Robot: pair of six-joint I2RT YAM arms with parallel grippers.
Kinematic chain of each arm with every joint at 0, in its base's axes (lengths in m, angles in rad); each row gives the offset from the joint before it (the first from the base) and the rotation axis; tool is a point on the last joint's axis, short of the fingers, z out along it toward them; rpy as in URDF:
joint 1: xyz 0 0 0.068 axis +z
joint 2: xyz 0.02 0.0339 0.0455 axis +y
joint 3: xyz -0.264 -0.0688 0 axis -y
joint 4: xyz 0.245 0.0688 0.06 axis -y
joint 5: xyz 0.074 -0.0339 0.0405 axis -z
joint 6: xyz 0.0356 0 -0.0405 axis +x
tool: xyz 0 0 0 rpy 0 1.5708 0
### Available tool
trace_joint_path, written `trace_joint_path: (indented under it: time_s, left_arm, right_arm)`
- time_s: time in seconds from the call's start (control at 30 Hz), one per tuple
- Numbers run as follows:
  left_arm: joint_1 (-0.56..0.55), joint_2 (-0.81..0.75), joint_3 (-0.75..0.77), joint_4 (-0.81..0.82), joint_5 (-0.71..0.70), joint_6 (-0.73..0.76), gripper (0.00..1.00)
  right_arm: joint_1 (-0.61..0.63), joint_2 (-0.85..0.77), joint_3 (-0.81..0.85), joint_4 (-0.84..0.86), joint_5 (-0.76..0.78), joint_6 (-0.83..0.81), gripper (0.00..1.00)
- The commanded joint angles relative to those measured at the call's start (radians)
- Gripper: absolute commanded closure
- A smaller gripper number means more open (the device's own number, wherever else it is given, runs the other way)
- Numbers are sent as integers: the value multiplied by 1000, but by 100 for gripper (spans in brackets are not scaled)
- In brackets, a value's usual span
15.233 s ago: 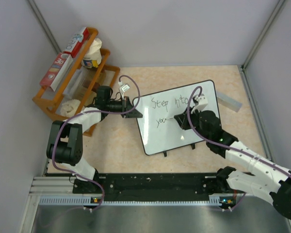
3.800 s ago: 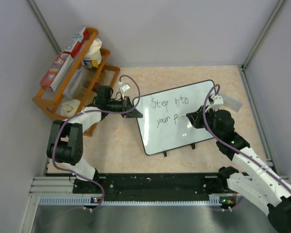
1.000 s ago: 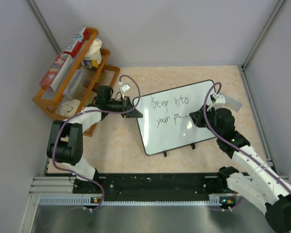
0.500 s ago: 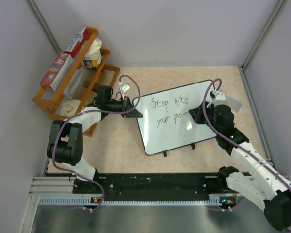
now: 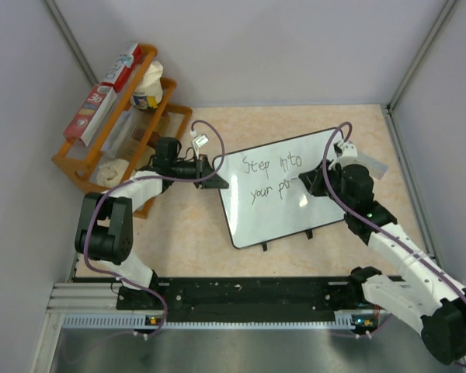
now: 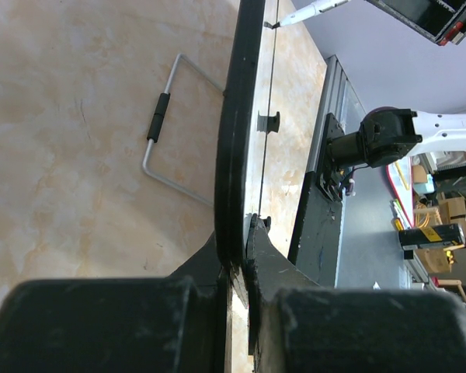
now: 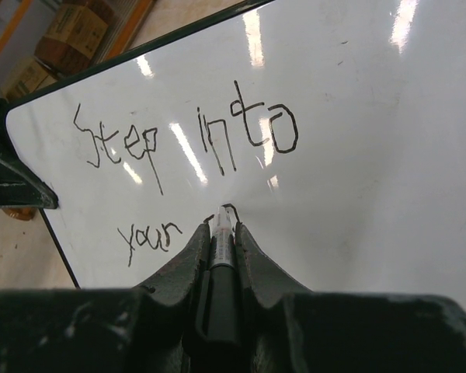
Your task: Write a sentence on the whiteboard
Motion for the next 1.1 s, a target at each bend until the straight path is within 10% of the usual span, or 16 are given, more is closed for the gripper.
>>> trace_joint_path:
  time_s: [0.0,1.07]
  left_arm:
    - [-47,42,-29,-37,-164,222,100]
    - [-47,39,-29,-36,-164,244,100]
  right_arm:
    - [-15,-10,27,3,-18,-3,100]
    - [-51,-73,-47,8,13,-9,100]
